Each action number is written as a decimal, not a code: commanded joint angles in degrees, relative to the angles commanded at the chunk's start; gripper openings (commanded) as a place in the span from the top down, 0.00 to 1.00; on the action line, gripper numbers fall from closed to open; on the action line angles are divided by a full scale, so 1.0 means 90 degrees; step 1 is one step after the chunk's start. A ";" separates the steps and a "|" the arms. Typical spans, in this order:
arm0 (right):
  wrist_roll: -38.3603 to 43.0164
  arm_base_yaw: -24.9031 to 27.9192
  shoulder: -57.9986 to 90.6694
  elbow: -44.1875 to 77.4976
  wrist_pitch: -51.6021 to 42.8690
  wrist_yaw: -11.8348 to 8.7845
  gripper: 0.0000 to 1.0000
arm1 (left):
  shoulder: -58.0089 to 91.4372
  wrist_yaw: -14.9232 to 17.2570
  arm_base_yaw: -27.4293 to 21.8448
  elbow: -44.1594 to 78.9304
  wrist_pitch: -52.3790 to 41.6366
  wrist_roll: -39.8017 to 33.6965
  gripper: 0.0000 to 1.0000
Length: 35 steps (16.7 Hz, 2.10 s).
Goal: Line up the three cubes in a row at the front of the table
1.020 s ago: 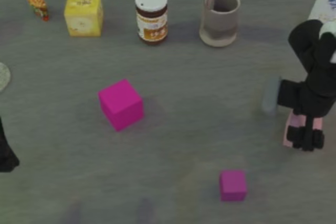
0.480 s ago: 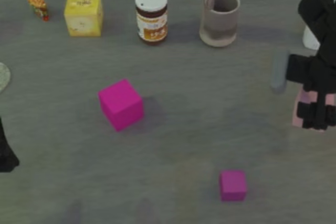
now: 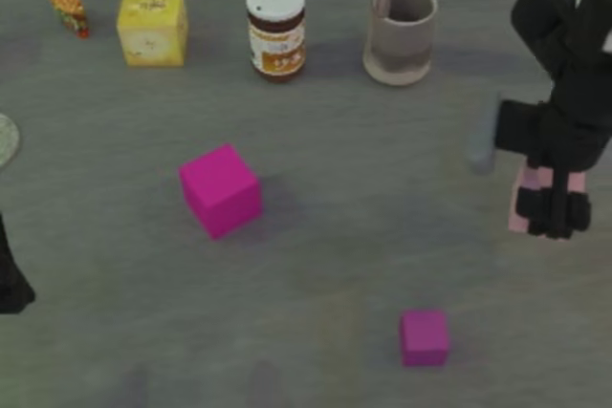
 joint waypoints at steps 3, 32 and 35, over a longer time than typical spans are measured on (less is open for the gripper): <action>0.0497 0.0975 0.0093 0.0227 -0.0167 -0.0010 1.00 | 0.0000 0.0000 0.0000 0.0000 0.0000 0.0000 0.00; 0.2025 0.3780 0.0712 -0.0320 0.1065 -0.0040 0.77 | 0.0000 0.0000 0.0000 0.0000 0.0000 0.0000 0.00; 0.2025 0.3780 0.0712 -0.0320 0.1065 -0.0040 0.55 | 0.0000 0.0000 0.0000 0.0000 0.0000 0.0000 0.00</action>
